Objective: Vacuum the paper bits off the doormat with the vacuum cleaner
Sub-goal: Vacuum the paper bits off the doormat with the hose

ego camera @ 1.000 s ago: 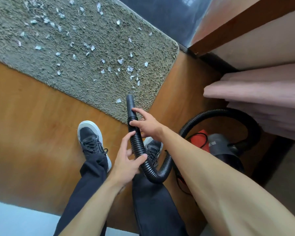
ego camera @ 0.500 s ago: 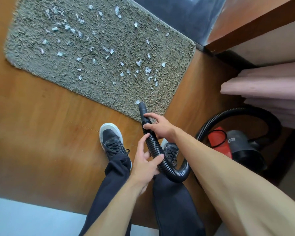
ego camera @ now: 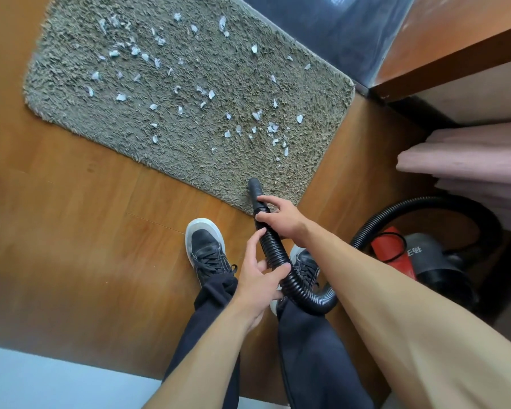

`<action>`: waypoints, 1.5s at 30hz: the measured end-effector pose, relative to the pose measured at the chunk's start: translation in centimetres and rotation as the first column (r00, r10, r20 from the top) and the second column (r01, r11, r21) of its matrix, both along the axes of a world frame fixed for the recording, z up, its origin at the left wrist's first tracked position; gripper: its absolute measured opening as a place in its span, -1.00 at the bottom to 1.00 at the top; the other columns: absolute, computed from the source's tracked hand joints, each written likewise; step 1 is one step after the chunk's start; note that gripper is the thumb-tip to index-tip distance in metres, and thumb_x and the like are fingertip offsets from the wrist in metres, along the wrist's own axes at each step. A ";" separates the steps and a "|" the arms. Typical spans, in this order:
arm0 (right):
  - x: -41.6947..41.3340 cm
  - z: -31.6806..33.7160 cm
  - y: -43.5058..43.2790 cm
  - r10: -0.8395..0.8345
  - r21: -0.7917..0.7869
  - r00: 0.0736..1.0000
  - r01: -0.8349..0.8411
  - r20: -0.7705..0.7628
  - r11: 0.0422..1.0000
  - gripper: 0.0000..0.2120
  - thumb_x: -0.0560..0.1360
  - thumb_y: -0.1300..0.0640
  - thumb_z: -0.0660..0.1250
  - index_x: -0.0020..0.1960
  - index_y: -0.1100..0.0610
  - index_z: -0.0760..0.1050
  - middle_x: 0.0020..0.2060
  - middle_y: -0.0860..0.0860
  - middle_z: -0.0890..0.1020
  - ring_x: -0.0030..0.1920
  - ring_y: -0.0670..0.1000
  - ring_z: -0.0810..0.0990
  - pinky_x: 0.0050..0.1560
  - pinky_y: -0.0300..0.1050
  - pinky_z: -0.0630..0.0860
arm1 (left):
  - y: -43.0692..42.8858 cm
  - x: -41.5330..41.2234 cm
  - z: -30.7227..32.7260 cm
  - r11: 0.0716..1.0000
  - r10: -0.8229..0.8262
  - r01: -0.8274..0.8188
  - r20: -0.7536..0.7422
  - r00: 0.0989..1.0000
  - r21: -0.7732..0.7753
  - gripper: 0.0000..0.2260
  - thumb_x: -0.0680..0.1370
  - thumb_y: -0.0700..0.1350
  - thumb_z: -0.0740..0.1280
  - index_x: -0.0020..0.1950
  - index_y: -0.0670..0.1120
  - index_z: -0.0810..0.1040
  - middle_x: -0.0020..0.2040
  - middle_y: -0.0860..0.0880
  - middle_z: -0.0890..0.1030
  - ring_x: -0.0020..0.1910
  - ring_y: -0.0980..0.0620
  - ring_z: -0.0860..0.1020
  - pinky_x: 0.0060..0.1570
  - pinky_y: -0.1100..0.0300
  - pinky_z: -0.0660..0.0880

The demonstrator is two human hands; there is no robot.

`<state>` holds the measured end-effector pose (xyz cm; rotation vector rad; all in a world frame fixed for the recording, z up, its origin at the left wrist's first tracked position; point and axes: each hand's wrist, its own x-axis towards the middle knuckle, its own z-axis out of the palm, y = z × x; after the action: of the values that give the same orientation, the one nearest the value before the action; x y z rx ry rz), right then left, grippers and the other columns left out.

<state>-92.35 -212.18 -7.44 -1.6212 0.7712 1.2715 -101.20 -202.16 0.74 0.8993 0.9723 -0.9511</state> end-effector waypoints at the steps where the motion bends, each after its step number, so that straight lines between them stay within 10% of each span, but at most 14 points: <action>1: 0.2 0.1 0.0 -0.001 -0.003 1.000 0.001 0.009 1.000 -0.50 0.53 0.24 0.33 0.43 -0.04 0.40 -0.01 0.08 0.61 -0.20 0.00 0.61 -0.32 -0.16 0.57 | 0.1 0.2 0.1 1.000 -0.009 0.009 0.009 1.000 0.002 -0.35 0.58 -0.36 0.33 0.42 0.32 0.30 0.12 -0.15 0.68 -0.07 0.01 0.66 -0.11 -0.03 0.66; 13: 4.2 0.2 -2.0 -0.071 -0.033 0.993 0.074 0.098 0.997 -0.49 0.52 0.22 0.34 0.44 -0.04 0.40 0.12 0.15 0.62 -0.10 0.09 0.64 -0.22 -0.05 0.60 | -1.0 4.6 -0.2 0.996 -0.084 0.083 0.089 0.992 0.015 -0.38 0.59 -0.32 0.33 0.41 0.33 0.30 0.01 -0.03 0.73 -0.06 0.04 0.65 -0.06 -0.03 0.60; 19: 4.3 0.0 -4.2 -0.120 -0.024 0.992 0.121 0.036 0.992 -0.51 0.55 0.26 0.31 0.44 -0.01 0.39 0.05 0.12 0.60 -0.25 -0.03 0.61 -0.50 -0.27 0.48 | -2.7 4.9 -0.7 0.990 -0.141 0.140 0.077 0.987 0.029 -0.40 0.60 -0.29 0.35 0.39 0.35 0.31 0.04 -0.05 0.72 -0.02 0.01 0.65 -0.10 0.01 0.62; 45: 6.6 -2.3 -4.7 -0.185 0.063 0.982 0.182 0.048 0.981 -0.46 0.53 0.25 0.32 0.47 0.00 0.37 0.11 0.15 0.63 -0.15 0.01 0.62 -0.25 -0.17 0.54 | -3.3 7.0 -2.4 0.992 -0.116 0.111 0.097 0.988 0.052 -0.38 0.61 -0.30 0.33 0.44 0.32 0.29 0.09 -0.03 0.71 -0.03 0.01 0.66 -0.07 0.00 0.63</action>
<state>-85.78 -216.87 -9.75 -1.4945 0.8228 1.1056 -94.21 -205.43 -1.62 1.0410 0.8680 -0.9730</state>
